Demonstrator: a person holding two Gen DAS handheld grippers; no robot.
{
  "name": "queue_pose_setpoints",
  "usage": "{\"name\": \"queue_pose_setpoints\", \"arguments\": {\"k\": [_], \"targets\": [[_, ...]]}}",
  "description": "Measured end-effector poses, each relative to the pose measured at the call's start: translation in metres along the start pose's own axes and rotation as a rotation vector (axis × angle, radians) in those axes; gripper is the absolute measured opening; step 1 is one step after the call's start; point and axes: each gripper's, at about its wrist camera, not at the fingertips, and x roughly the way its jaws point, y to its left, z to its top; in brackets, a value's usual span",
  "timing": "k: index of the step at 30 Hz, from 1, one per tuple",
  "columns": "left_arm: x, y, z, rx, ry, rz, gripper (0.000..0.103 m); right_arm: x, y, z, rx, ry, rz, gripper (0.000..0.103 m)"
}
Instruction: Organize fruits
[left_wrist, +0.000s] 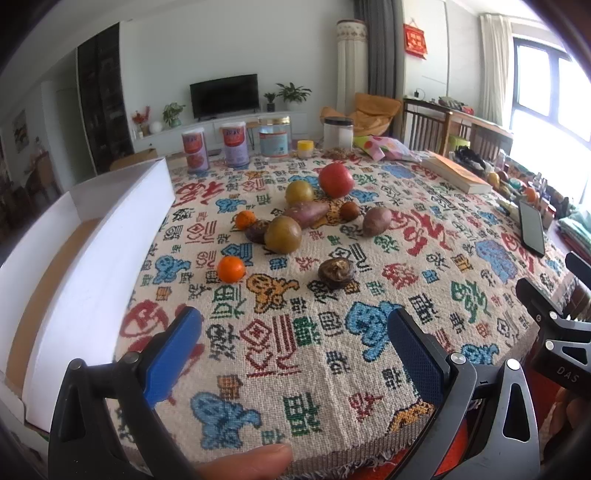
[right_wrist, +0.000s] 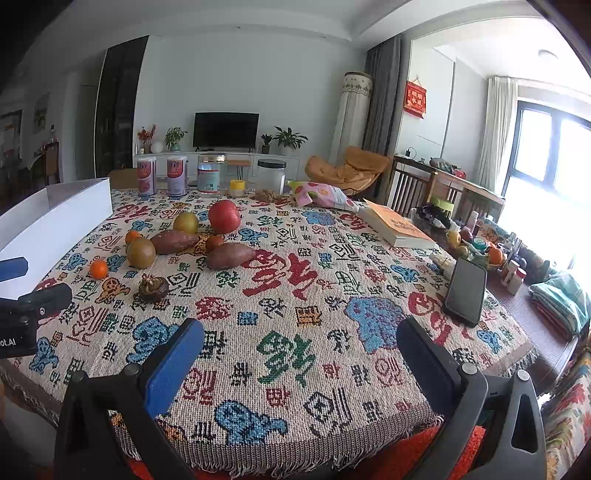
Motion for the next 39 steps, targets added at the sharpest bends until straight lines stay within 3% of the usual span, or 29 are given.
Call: {"name": "queue_pose_setpoints", "arguments": {"k": [17, 27, 33, 39], "targets": [[0.006, 0.012, -0.003, -0.027, 0.016, 0.013, 0.101, -0.002, 0.000, 0.000, -0.013, -0.019, -0.020, 0.103], [0.051, 0.020, -0.017, -0.012, 0.128, 0.056, 0.101, 0.003, 0.002, -0.001, -0.016, 0.005, -0.013, 0.103], [0.097, 0.019, -0.011, -0.021, 0.234, 0.045, 0.101, 0.011, 0.008, -0.004, -0.031, 0.030, -0.001, 0.103], [0.111, 0.021, -0.020, -0.030, 0.287, 0.047, 0.103, 0.017, 0.012, -0.007, -0.042, 0.052, 0.017, 0.103]]}}
